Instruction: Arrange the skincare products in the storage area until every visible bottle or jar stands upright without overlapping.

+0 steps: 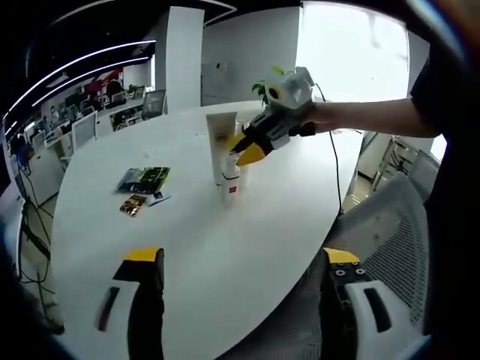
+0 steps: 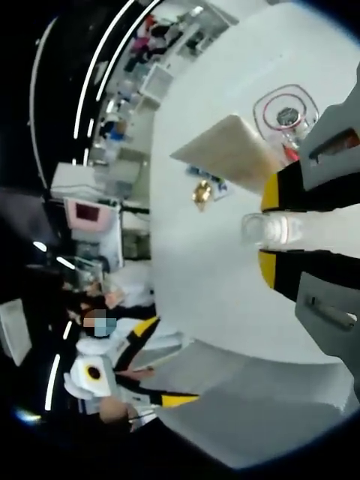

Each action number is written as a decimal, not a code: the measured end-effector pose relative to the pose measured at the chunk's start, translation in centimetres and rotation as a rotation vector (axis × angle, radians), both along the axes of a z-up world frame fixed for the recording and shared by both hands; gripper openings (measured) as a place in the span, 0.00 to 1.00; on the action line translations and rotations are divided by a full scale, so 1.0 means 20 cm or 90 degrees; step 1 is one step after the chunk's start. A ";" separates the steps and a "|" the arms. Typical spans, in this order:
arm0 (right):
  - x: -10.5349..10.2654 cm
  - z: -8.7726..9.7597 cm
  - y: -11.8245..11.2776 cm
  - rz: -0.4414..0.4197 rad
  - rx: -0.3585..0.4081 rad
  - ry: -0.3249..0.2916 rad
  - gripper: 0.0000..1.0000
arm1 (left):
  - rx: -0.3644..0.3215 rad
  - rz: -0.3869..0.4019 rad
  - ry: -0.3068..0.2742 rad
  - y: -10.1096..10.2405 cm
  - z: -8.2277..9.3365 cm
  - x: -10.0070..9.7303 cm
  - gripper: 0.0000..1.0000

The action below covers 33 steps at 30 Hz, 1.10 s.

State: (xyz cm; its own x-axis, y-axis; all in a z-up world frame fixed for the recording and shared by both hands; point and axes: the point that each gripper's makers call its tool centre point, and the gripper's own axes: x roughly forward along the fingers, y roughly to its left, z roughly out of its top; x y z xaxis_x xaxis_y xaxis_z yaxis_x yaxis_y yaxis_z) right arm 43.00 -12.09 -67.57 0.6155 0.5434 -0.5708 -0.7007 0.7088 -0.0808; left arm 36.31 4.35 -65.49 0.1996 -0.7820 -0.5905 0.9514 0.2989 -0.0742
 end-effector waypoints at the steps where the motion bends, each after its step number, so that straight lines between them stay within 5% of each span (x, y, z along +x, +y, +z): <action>1: 0.00 0.00 0.00 -0.001 -0.003 0.000 0.09 | 0.000 0.000 0.000 0.00 0.00 0.00 0.81; 33: -0.01 -0.03 -0.04 -0.003 -0.042 0.051 0.09 | 0.001 0.001 0.011 0.00 -0.02 -0.01 0.80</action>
